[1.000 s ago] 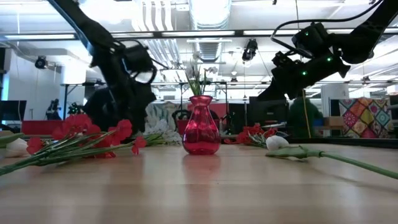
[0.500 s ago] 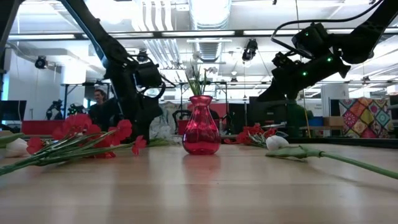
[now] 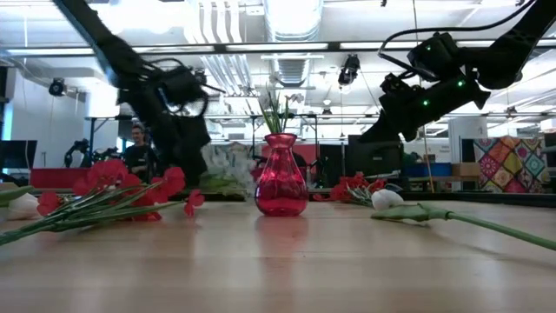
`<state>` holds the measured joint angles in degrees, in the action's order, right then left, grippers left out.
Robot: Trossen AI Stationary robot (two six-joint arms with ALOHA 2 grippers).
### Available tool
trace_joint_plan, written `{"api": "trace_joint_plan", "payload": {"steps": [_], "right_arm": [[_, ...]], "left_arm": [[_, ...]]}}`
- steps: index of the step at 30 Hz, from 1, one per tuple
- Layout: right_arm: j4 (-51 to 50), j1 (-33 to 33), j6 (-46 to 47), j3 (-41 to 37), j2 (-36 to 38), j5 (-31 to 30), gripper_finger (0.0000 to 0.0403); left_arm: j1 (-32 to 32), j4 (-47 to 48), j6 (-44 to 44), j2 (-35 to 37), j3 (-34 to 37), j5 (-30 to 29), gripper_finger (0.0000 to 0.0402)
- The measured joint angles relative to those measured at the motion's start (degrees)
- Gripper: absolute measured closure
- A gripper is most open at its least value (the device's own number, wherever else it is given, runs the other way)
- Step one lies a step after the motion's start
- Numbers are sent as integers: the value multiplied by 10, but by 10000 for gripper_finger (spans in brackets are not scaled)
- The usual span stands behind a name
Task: Sort flowers into vase by color
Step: Put the white flowers into the transparent flower vase
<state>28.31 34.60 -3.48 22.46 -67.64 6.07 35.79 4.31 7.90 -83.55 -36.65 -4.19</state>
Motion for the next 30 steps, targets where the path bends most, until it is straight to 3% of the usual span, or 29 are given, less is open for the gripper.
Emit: {"api": "trace_joint_plan", "payload": {"steps": [10,16,22,30], "right_arm": [[71,-74,-16,0,0,4,390],[107,-124,-10,6,0,4,390],[115,-162,-3,22,0,3,373],[115,-195,14,63,-2,3,274]], "left_arm": [[-19,-224,7,190,183,69,401],[-59,-325,27,268,223,102,401],[-133,-377,13,287,215,90,401],[-189,-527,-14,255,199,89,401]]}}
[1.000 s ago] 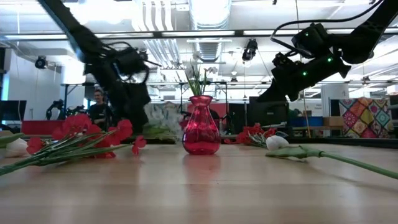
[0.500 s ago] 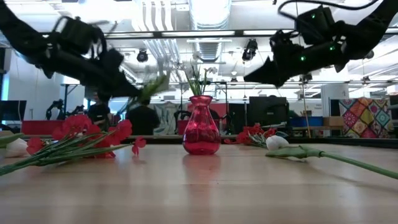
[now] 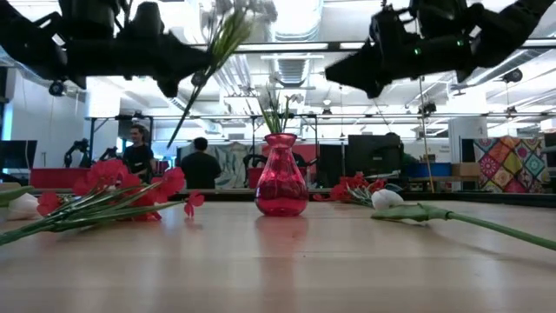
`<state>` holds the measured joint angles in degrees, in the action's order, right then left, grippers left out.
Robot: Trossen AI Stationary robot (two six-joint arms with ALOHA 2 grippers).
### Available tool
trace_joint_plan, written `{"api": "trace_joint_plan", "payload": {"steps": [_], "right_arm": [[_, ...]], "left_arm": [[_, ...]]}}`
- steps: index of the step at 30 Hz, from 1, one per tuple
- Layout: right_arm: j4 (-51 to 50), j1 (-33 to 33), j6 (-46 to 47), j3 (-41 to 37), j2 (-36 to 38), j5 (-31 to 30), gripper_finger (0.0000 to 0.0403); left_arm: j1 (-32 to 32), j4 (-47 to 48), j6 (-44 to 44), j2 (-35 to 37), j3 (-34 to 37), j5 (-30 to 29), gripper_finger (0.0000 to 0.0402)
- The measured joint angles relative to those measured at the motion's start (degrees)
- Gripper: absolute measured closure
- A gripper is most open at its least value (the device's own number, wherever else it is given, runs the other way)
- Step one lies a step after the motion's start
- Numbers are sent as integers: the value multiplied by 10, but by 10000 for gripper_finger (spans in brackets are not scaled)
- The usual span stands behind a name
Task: Sort flowers into vase by color
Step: Put the white flowers into the transparent flower vase
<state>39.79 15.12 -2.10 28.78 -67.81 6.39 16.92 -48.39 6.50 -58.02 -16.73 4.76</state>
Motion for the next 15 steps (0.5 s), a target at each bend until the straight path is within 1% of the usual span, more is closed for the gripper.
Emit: {"api": "trace_joint_plan", "payload": {"steps": [3,7,12,15], "right_arm": [[3,-12,2,26,-14,0,240],[41,-22,24,65,-59,1,212],[77,-21,60,120,-128,2,205],[94,-21,76,155,-165,35,206]], "left_arm": [[-1,-2,0,-22,-21,0,401],[-1,-6,-11,-58,-62,7,402],[-10,-4,-32,-107,-115,22,402],[-15,-4,-43,-137,-140,23,402]]}}
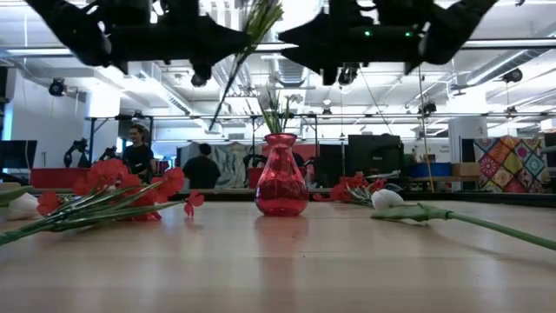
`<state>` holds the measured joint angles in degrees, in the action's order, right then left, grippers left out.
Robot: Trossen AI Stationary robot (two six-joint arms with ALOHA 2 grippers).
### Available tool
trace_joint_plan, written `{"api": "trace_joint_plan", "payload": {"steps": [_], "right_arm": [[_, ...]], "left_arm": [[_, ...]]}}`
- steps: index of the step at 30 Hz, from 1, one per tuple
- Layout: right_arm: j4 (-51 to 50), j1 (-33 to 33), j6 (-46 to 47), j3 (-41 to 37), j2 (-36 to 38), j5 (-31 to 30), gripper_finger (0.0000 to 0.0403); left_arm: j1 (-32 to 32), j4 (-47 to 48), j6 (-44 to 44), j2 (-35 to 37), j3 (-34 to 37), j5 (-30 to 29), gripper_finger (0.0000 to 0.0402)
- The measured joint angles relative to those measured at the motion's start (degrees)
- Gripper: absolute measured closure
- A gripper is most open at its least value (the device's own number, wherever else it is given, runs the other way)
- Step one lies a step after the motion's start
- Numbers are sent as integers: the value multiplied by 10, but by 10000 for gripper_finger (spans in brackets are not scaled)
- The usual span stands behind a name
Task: Sort flowers into vase by color
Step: Put the white flowers into the transparent flower vase
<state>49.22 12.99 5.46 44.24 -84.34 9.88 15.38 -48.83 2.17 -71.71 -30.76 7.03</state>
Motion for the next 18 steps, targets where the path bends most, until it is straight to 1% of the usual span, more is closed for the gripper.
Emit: {"api": "trace_joint_plan", "payload": {"steps": [2,4,9,15,18], "right_arm": [[12,0,11,24,-23,10,206],[13,0,13,43,-41,8,206],[29,0,21,75,-70,6,207],[40,0,20,88,-75,6,207],[45,-1,20,90,-73,7,214]], "left_arm": [[-2,2,-2,-16,-13,2,402],[-4,1,-2,-31,-25,15,402],[-10,2,-11,-50,-33,16,401],[-15,-2,-15,-51,-30,16,401],[-16,0,-15,-51,-29,16,401]]}}
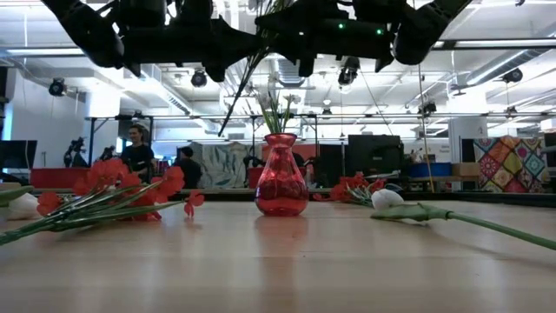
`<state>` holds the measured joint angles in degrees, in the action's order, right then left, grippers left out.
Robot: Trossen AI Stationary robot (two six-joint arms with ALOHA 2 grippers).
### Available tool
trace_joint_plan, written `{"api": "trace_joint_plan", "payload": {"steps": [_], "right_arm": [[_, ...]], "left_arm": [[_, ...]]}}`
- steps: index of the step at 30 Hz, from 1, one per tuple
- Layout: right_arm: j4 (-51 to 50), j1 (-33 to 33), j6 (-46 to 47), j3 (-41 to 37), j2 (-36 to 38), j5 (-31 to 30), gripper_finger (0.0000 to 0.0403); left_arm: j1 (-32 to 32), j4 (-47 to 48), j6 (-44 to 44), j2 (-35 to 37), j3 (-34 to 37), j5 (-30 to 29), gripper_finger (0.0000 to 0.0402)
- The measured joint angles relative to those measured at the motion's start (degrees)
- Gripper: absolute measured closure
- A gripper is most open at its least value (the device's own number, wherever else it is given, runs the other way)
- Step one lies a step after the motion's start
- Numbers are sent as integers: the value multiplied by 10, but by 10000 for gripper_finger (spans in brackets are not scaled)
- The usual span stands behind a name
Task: Sort flowers into vase by color
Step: Put the white flowers into the transparent flower vase
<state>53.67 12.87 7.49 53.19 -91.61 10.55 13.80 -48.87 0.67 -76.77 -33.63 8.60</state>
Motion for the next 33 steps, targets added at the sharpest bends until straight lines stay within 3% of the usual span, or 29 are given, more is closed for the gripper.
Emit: {"api": "trace_joint_plan", "payload": {"steps": [4,11,18,28,33], "right_arm": [[25,-2,7,0,-4,0,253],[25,-3,-2,0,-7,0,380],[12,6,-21,0,12,3,388],[-87,58,-68,0,87,-4,390],[-164,89,-135,-1,138,-82,390]], "left_arm": [[0,0,2,0,-2,0,401],[0,0,15,1,-3,-1,368],[0,-1,15,2,20,-8,307],[1,0,-8,38,70,-51,239],[1,-1,-8,72,108,-52,230]]}}
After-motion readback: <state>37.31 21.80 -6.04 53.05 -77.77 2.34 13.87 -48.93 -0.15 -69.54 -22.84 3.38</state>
